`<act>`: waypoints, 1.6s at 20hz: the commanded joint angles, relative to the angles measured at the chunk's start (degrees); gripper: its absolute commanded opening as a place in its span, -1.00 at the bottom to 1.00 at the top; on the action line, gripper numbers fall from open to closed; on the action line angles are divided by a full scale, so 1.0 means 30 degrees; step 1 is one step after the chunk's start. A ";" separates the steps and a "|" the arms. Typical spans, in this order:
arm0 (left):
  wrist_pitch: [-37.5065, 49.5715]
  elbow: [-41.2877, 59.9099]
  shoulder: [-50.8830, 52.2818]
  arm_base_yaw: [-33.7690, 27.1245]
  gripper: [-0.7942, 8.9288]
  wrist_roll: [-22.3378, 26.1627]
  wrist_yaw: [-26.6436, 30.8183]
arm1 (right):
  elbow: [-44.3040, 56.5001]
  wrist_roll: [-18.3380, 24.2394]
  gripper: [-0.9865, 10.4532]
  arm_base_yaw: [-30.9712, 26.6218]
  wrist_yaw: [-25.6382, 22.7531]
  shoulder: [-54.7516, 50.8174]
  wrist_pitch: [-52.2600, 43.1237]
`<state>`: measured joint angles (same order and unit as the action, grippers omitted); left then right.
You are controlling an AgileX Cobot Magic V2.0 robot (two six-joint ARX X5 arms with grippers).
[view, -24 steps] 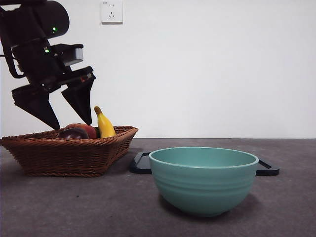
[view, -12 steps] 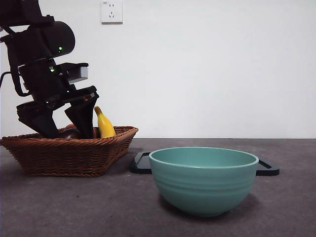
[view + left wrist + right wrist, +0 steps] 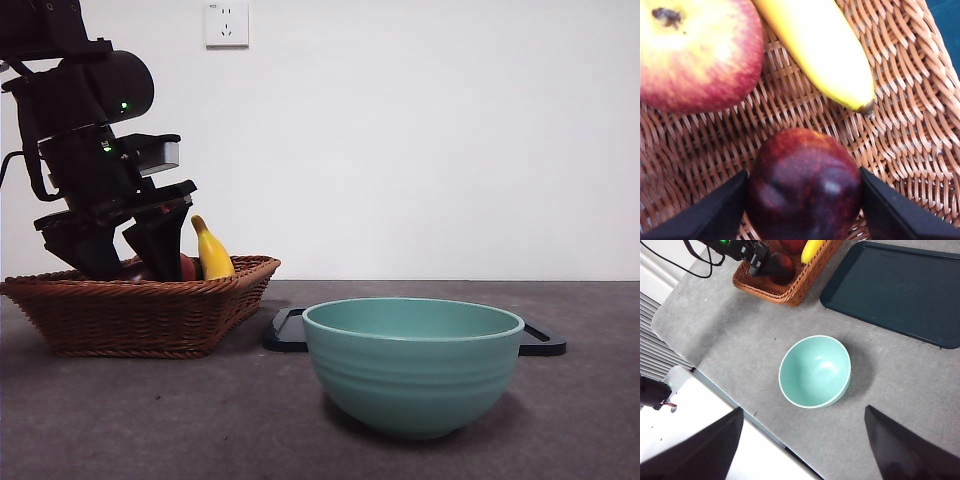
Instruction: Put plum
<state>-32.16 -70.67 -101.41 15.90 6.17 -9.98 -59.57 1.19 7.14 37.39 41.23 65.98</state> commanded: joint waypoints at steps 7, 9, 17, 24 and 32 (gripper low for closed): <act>-0.1071 -0.0379 0.2550 0.0350 -0.33 -0.0321 -0.0656 | -0.0401 -0.0175 -0.15 0.0080 0.0029 0.0087 -0.0109; -0.1501 -0.0379 0.4124 0.0845 -0.33 -0.0423 -0.1384 | -0.0401 -0.0175 -0.15 0.0080 0.0022 0.0087 -0.0109; -0.1537 -0.0379 0.7745 0.6215 -0.33 -0.0918 -0.3330 | -0.0401 -0.0175 -0.15 0.0080 -0.0299 0.0087 -0.0117; 0.0036 -0.0379 0.5085 1.0142 -0.33 -0.0627 -0.3089 | -0.0401 -0.0175 -0.15 0.0080 -0.0474 0.0080 -0.0102; 0.0619 -0.0379 0.0678 1.1876 -0.33 0.0794 -0.1486 | -0.0401 -0.0175 -0.15 0.0080 -0.0474 0.0080 -0.0087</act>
<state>-31.00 -70.81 -98.61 50.81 7.11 -14.68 -59.57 1.08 7.14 35.97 41.23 65.98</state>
